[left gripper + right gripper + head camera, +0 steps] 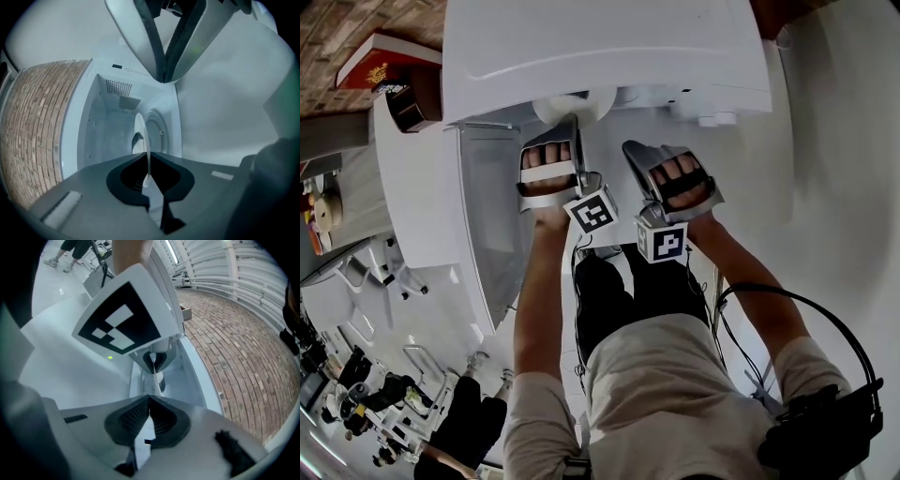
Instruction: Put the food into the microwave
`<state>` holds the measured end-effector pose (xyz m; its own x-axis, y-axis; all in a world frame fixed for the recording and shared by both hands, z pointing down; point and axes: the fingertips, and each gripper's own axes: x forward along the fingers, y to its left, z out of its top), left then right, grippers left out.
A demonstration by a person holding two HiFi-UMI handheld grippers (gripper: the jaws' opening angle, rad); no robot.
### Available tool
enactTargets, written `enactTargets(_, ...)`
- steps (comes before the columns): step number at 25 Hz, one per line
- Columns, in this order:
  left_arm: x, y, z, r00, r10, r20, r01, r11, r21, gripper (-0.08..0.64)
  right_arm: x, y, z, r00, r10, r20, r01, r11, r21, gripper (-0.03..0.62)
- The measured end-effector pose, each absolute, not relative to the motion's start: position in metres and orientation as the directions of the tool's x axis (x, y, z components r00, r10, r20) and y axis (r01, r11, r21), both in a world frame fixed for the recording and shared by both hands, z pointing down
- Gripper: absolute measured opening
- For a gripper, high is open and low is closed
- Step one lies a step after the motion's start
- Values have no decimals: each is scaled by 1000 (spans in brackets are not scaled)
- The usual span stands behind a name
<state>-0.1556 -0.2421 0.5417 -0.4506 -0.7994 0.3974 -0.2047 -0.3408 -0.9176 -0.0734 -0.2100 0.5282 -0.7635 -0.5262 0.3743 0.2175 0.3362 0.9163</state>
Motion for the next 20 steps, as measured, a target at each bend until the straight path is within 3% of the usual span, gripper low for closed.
enactTargets(20, -191, -279, 572, -451, -771, 450, -170, -421, -891, 25, -95, -225, 549, -749, -514, 417, 243, 372, 896, 10)
